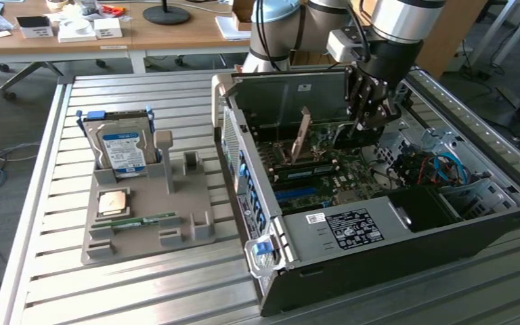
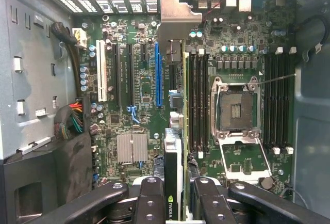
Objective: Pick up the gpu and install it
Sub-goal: 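Insert the gpu into the slot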
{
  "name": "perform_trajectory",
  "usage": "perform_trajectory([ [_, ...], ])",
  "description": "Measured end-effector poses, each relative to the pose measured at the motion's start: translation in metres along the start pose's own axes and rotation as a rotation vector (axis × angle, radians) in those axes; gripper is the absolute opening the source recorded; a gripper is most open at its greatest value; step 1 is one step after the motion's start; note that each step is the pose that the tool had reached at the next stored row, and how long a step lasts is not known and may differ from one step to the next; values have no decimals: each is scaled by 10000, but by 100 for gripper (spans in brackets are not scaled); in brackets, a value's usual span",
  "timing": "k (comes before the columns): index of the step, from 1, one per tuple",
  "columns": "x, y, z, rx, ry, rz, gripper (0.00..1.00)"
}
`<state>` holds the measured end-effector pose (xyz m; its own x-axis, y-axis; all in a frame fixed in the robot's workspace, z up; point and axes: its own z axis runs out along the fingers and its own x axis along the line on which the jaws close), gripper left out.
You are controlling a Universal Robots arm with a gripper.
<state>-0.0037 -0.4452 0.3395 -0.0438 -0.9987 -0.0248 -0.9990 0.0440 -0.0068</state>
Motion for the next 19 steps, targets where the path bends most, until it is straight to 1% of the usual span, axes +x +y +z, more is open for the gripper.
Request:
perform_trajectory([
  [6,2,27,22,7,-2,-15,27],
  [12,5,50,76,58,-2,-72,27],
  [19,15,85,124,87,-5,-188,27],
])
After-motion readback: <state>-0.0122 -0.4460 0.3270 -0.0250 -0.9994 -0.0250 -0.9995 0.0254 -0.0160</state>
